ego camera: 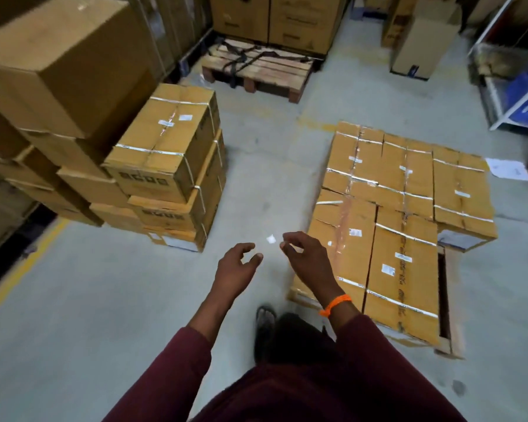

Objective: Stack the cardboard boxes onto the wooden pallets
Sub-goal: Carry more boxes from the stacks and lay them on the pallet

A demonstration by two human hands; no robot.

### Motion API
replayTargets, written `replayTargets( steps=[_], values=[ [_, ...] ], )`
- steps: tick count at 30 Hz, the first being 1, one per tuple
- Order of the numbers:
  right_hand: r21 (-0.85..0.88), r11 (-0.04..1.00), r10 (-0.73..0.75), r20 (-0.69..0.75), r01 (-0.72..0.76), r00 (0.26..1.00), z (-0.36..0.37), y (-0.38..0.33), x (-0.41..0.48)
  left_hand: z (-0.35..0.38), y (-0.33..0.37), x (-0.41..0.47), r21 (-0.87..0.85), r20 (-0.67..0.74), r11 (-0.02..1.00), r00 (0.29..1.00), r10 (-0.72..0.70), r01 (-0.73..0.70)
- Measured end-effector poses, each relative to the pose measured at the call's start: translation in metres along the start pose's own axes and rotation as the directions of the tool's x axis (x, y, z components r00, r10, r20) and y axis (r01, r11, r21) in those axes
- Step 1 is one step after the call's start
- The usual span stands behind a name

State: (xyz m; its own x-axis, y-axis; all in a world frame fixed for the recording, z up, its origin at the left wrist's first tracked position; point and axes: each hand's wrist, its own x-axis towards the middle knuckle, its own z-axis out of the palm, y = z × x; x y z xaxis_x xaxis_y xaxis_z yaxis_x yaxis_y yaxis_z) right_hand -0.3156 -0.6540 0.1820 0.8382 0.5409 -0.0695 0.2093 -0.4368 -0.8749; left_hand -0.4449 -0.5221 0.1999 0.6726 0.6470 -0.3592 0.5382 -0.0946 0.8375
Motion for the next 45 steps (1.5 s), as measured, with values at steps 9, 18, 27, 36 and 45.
replayTargets(
  steps=[9, 18, 27, 36, 45],
  values=[
    [0.039, 0.998, 0.042, 0.077, -0.045, 0.996, 0.157, -0.063, 0.165, -0.144, -0.001, 0.174, 0.006, -0.076, 0.996, 0.993, -0.086, 0.086],
    [0.017, 0.984, 0.161, 0.331, -0.176, 0.930, 0.313, -0.169, 0.304, -0.323, -0.010, 0.325, -0.056, -0.148, 0.980, 0.969, -0.197, 0.190],
    [0.054, 0.815, 0.574, 0.071, -0.577, 0.816, 0.427, -0.168, 0.417, -0.427, -0.074, 0.529, 0.148, 0.022, 0.946, 0.956, -0.294, 0.288],
    [-0.025, 0.704, 0.710, 0.035, -0.709, 0.704, 0.509, -0.147, 0.492, -0.451, -0.159, 0.660, 0.273, -0.007, 0.851, 0.885, -0.465, 0.449],
    [0.138, 0.680, 0.733, -0.125, -0.720, 0.668, 0.480, -0.148, 0.518, -0.446, -0.168, 0.672, 0.057, 0.015, 0.887, 0.888, -0.459, 0.457]
  ],
)
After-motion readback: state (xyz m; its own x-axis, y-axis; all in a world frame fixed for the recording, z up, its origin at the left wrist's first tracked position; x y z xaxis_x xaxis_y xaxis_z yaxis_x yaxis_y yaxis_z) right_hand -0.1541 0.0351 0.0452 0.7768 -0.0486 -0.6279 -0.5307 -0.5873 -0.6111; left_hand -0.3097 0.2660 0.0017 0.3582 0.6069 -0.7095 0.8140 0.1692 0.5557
